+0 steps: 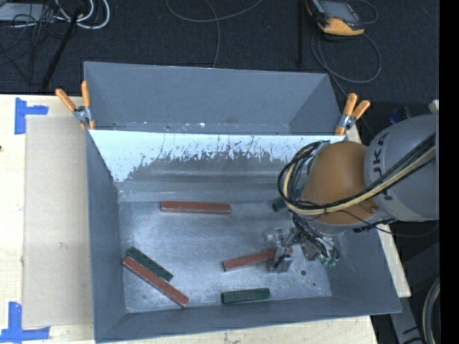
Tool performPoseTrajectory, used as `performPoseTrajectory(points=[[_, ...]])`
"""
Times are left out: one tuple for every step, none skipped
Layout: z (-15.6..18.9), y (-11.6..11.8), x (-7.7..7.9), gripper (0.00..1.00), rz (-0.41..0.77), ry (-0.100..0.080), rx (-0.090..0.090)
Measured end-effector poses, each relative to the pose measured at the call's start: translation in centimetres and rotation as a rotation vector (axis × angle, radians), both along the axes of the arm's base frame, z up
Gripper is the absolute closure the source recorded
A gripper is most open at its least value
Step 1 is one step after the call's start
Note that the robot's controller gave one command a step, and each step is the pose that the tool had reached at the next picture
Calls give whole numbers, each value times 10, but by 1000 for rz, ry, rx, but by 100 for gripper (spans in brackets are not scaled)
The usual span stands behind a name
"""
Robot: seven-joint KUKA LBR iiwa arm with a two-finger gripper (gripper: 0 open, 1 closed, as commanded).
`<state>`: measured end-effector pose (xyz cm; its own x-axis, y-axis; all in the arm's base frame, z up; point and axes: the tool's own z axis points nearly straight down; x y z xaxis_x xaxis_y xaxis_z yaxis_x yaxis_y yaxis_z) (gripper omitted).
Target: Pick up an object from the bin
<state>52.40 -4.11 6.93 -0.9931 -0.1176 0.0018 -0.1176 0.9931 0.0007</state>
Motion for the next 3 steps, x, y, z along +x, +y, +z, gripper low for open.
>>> performPoseTrajectory(points=[[0, 0, 0, 0, 1, 0, 0], [0, -3, 30, 0, 502, -4, 0], [1, -3, 30, 100, 502, -2, 1]])
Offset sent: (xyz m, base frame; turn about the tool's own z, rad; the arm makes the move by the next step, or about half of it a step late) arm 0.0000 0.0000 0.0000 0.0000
